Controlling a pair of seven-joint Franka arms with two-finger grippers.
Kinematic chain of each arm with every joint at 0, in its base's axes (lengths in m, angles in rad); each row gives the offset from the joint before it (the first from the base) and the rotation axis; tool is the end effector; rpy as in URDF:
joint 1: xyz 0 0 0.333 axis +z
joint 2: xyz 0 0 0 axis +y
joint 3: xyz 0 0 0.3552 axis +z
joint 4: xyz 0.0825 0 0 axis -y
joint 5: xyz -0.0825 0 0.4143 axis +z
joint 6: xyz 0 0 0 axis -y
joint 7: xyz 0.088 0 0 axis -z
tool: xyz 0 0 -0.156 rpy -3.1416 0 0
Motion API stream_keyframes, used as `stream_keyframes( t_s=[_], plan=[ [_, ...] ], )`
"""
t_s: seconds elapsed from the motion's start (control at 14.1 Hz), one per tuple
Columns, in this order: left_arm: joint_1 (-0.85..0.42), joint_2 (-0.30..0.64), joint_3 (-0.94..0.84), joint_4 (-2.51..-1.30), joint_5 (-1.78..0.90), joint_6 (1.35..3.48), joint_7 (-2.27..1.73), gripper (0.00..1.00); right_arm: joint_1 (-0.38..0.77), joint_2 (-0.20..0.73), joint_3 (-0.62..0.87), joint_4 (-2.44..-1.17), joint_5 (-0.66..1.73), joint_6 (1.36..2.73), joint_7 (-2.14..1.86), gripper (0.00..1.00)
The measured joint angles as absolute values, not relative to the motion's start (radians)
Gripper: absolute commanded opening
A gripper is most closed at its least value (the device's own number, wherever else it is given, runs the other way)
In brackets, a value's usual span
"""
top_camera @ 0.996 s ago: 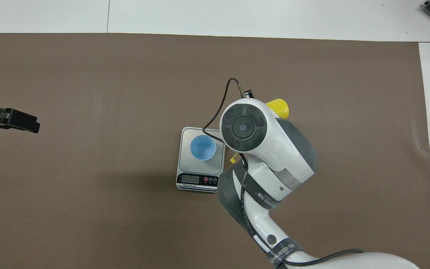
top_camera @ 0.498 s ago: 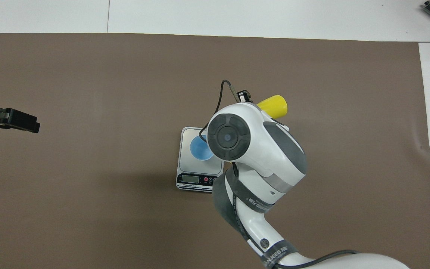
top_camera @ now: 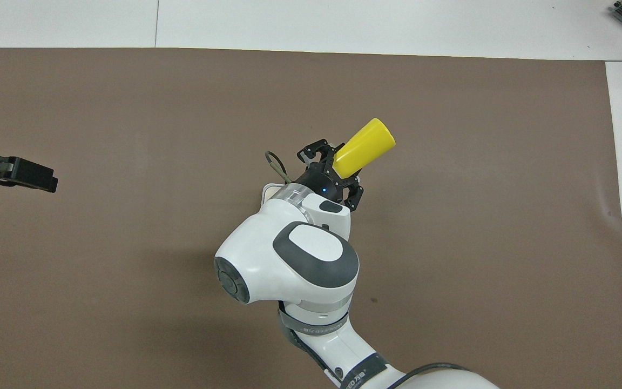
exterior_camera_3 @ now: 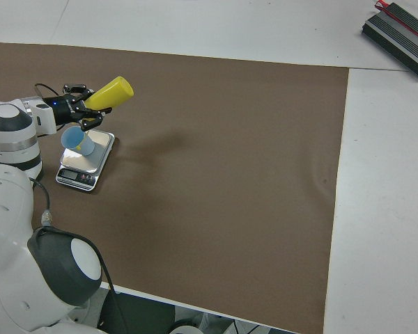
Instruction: Pour seasoning into cup on scale with both arms
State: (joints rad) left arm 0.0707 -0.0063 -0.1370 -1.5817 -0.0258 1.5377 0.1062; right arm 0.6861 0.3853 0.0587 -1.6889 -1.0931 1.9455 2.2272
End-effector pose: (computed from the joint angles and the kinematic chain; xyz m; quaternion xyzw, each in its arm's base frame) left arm 0.5755 -0.0426 0.6101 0.9960 -0.0863 -0.0186 0.0128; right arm 0.5921 0.4036 0.3892 0.7813 -0.4175 0.4548 0.0921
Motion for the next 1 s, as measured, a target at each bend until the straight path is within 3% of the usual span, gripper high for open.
stream_keyframes(
  t_s=[0.36,1.0],
  plan=[
    [0.071,-0.006,-0.137,-1.582,-0.026,1.538,0.106,1.0,0.711,0.389,0.059,-1.709,-1.214,1.9,2.228,0.0],
    [0.071,-0.006,-0.137,-1.582,-0.026,1.538,0.106,1.0,0.724,0.388,0.057,-1.721,-1.215,1.893,2.305,0.0]
  ],
)
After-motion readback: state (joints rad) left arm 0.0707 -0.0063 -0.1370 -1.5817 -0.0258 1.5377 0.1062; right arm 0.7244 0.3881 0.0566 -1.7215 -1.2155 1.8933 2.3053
